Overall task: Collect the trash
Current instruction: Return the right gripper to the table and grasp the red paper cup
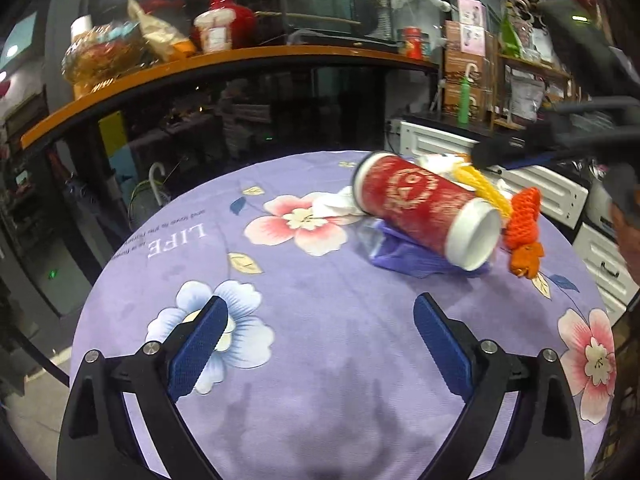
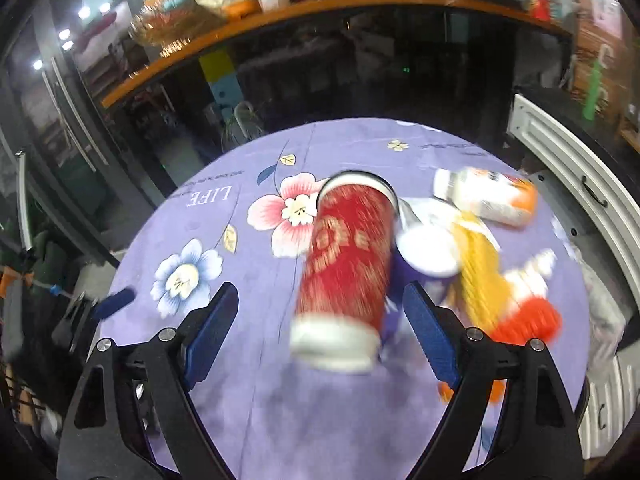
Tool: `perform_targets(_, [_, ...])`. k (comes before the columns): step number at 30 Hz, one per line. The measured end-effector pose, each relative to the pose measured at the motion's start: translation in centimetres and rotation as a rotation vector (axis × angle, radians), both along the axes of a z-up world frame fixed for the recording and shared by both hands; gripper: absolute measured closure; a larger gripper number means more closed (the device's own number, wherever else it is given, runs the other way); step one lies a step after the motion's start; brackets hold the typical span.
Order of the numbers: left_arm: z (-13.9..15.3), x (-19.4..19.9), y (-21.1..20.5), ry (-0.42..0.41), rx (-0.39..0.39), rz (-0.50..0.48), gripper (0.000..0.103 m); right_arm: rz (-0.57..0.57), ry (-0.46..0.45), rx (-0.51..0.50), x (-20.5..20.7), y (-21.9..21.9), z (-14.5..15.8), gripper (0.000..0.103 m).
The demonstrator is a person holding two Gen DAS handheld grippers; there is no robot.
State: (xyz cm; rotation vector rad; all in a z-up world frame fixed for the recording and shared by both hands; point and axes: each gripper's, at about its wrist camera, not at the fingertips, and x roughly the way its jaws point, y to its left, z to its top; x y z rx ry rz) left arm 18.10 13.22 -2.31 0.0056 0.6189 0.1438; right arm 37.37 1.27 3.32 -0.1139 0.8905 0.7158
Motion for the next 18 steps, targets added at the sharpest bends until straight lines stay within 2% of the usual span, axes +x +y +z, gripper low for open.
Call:
perform_targets(4, [-0.7, 0.0, 2.2, 0.009, -0.045, 0.024, 0.01, -0.032, 0.05, -0.124, 3.8, 3.4, -1.4, 0.019])
perform_targets(8, [-1.3, 0.2, 3.2, 0.014, -0.069, 0.033, 0.01, -0.057, 0.135, -0.161, 6.7, 5.1, -2.9, 0.019])
perform_targets(14, [-2.1, 0.5, 3.7, 0.023, -0.093, 0.027, 0.01, -0.06, 0.185, -0.242, 8.8, 7.0, -4.6, 0.019])
perform_targets(18, [-2.4, 0.6, 3.8, 0.03, -0.097, 0.023, 0.01, -0.049, 0.145, -0.334, 9.0, 8.5, -5.4, 0.019])
